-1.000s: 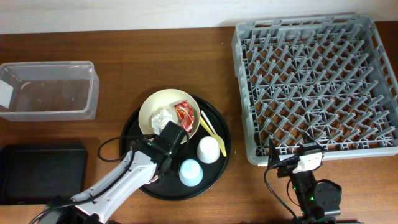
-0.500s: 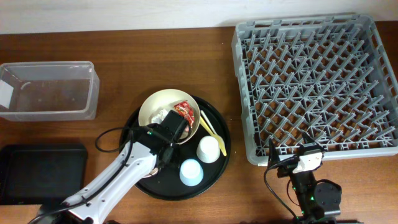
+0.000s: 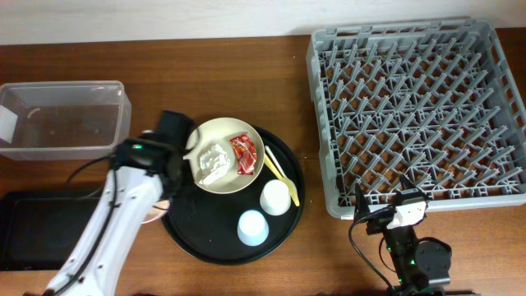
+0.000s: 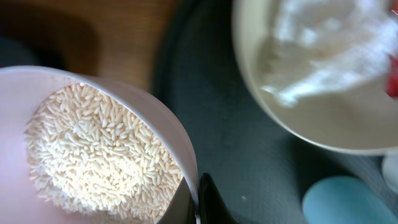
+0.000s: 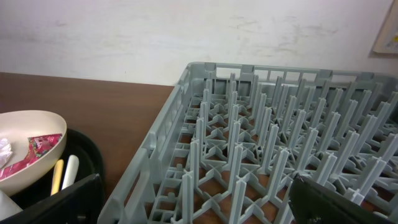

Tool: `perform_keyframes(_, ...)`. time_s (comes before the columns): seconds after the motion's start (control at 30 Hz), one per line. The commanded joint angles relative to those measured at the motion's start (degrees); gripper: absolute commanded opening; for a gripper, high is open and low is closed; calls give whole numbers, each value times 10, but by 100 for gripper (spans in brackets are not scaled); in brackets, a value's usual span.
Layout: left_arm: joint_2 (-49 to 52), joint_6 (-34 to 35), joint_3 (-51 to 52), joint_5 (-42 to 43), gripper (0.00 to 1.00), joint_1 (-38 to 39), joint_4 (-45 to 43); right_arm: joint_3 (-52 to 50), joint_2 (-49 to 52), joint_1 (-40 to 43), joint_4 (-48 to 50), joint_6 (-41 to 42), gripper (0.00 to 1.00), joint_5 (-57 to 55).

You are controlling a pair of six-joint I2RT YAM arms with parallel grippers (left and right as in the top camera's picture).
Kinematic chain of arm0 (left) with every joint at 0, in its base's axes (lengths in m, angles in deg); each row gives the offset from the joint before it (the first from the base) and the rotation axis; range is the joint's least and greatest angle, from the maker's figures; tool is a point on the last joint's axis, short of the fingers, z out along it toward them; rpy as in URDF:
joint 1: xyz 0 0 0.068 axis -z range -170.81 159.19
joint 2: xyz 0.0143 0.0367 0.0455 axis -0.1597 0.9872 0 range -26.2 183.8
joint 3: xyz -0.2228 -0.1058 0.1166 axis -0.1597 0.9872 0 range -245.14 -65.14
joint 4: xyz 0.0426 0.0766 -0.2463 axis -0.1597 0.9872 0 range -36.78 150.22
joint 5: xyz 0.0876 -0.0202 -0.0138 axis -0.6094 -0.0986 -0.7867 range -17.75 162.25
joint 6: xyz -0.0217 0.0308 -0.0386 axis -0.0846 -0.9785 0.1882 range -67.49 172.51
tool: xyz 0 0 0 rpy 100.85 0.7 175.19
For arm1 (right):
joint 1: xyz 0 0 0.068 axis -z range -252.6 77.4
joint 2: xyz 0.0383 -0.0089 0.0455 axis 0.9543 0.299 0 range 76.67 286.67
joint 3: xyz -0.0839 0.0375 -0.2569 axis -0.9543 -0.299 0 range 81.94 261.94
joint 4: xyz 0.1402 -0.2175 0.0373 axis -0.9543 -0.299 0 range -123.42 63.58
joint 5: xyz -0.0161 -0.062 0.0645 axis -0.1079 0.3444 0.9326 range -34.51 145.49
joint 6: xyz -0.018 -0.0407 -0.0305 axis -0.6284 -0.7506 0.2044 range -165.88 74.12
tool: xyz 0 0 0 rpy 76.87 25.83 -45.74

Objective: Sort waste into correct bins and load items into the dishwasher rack
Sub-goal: 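Lift the pink bowl with the left gripper toward the black tray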

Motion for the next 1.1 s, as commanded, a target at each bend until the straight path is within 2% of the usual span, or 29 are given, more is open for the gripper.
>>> perform_keyframes(0.0, -70, -21, -15, -10, 1, -108, 4, -3, -3, 5, -1, 2, 98, 3)
perform_keyframes(0.17, -152, -31, -15, -10, 0, -235, 2, -3, -3, 5, -1, 2, 98, 3)
perform_keyframes(0.3, -186, -69, -15, -5, 0, -319, 3, -3, -3, 5, -1, 3, 98, 3)
perform_keyframes(0.43, -184, -90, -14, 53, 1, -405, -3, -3, -3, 5, -1, 2, 98, 3)
perform_keyframes(0.57, -182, -165, -14, 177, 0, -510, -23, -3, -3, 5, -1, 2, 98, 3)
perform_keyframes(0.77, -123, -204, -13, 332, 0, -634, -46, -3, -3, 5, -1, 2, 98, 3)
perform_keyframes(1.07, 24, -219, -13, 398, 0, -697, -91, -3, -3, 5, -1, 2, 98, 3)
